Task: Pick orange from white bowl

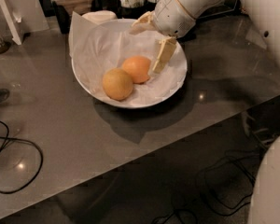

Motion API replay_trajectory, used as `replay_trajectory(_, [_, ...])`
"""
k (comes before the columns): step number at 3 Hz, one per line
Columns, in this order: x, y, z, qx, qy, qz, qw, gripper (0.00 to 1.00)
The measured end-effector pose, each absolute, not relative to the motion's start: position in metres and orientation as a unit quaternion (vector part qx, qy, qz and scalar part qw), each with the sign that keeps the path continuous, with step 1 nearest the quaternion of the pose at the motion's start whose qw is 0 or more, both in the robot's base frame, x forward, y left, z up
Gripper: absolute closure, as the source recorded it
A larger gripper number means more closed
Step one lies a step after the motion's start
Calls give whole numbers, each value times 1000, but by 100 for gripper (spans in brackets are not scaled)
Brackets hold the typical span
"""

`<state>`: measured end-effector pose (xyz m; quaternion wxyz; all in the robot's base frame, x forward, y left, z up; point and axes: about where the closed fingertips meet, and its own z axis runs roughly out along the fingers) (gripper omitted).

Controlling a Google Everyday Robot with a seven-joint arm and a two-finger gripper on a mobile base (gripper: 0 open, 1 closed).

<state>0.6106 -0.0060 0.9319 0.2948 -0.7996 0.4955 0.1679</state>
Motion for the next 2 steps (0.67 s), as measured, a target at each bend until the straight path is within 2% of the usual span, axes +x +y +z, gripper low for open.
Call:
replay_trajectory(1, [611,-6,932,-800,495,168,295,29])
replay_trajectory(2, [611,-6,932,-800,496,168,295,28])
